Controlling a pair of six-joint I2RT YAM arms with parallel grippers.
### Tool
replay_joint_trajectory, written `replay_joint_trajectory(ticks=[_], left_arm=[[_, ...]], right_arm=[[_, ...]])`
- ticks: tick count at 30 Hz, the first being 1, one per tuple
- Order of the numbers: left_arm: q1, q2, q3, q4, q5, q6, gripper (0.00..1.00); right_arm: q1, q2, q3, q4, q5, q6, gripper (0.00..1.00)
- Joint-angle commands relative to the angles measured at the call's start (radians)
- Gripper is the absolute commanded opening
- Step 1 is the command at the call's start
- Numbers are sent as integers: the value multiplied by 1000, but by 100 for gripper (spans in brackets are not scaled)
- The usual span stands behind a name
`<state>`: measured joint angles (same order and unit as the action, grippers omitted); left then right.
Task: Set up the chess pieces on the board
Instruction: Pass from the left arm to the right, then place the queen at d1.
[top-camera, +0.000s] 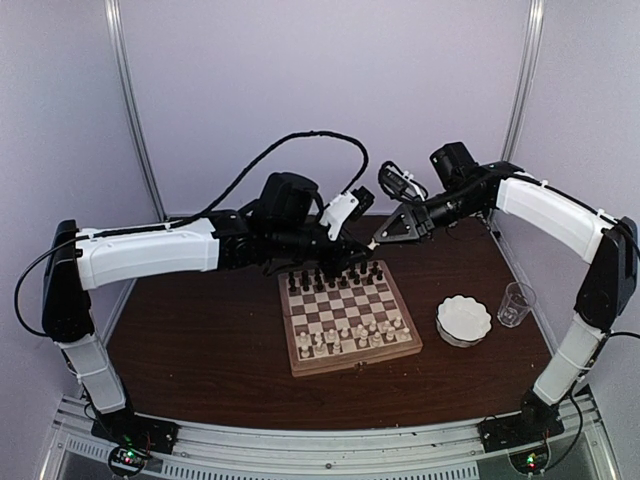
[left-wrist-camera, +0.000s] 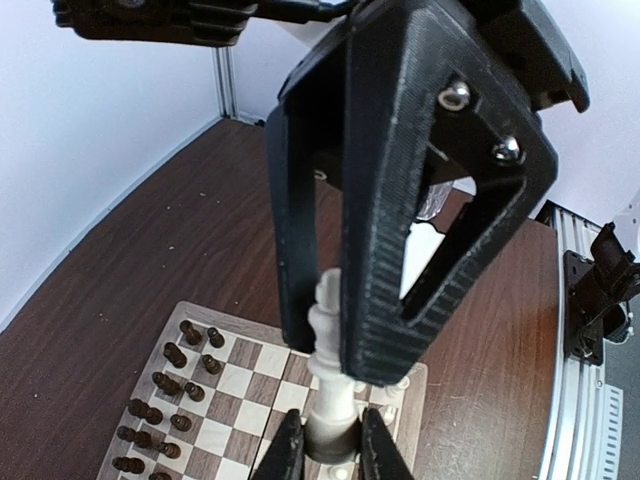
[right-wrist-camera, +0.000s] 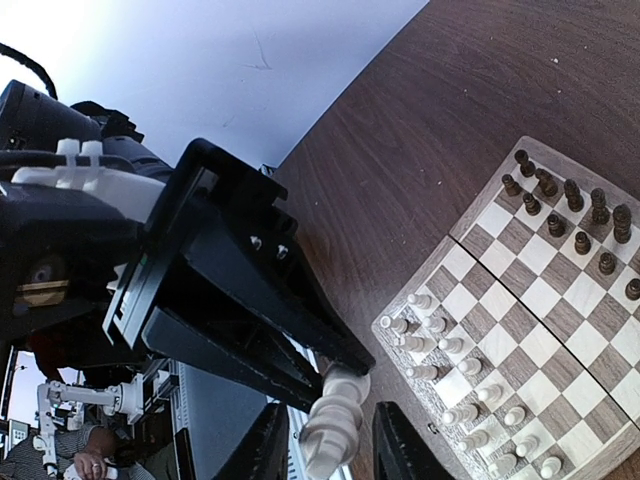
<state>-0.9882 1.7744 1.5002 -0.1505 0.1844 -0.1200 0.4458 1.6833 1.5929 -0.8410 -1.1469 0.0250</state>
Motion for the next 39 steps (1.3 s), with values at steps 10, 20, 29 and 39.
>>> replay_joint_trajectory(ticks=[10, 20, 29, 39], left_arm=[[-9, -6, 40, 20, -3, 19, 7], [20, -106, -19, -145, -84, 58, 52], [256, -220, -79, -273, -167, 12, 63], [471, -196, -166, -148, 138, -150, 62]], right_arm=[[6, 10, 7, 29, -19, -10, 16], [24, -89, -11, -108, 242, -334, 15], [202, -124, -117, -82, 487, -494, 15], [397, 12, -111, -65, 666, -621, 14]])
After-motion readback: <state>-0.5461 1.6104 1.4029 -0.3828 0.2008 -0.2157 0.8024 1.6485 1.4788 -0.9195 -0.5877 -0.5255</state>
